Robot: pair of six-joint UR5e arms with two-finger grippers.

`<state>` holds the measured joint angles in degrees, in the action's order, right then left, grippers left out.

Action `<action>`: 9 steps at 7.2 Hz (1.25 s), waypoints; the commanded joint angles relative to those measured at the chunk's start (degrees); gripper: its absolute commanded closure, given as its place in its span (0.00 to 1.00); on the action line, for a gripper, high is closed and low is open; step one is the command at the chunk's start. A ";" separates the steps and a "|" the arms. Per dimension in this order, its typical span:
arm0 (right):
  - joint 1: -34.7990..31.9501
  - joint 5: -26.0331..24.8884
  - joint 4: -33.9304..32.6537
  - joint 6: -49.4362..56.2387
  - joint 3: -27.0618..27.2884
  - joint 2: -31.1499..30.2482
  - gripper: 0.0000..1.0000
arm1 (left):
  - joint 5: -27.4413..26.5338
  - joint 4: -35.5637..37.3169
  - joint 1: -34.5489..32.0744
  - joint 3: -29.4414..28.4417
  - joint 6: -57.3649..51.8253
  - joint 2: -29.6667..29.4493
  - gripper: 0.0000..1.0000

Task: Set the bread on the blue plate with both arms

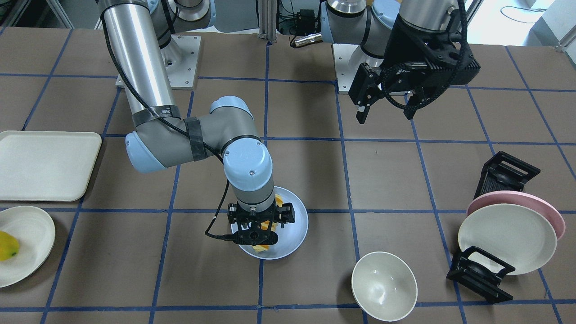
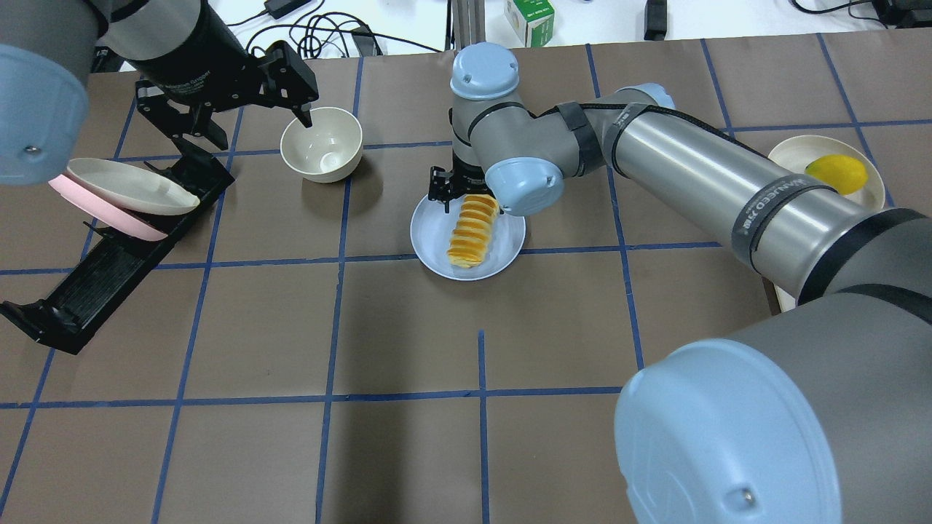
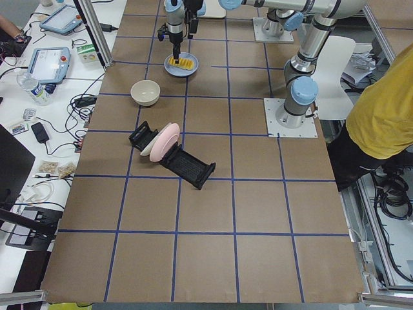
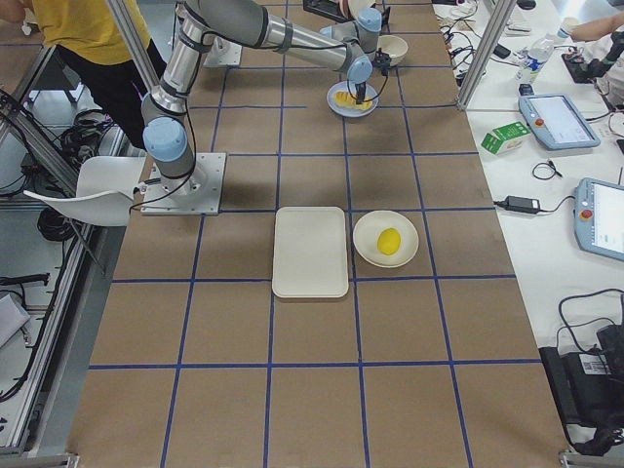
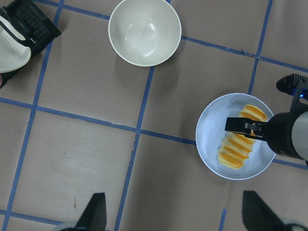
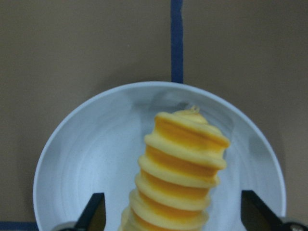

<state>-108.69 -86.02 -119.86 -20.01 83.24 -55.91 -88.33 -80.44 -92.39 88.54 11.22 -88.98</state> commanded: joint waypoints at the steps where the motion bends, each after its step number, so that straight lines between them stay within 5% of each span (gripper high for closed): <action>1: 5.12 -3.85 9.61 4.17 0.15 -7.86 0.00 | -0.17 0.56 0.10 0.31 -8.29 -0.32 0.00; 4: 14.37 -4.67 29.28 16.54 0.07 -26.21 0.00 | -0.35 1.69 0.10 3.12 -10.43 0.21 0.00; 5: 15.61 -4.07 30.03 23.63 1.03 -30.10 0.00 | -0.18 1.69 0.02 1.21 -8.52 -1.01 0.00; 9: 16.32 -3.45 29.07 23.44 3.85 -31.28 0.00 | -0.62 -2.80 0.88 -0.05 -9.72 -1.37 0.00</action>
<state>-92.22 -89.66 -90.44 3.58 86.76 -86.98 -89.18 -82.36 -92.05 88.07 1.92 -90.46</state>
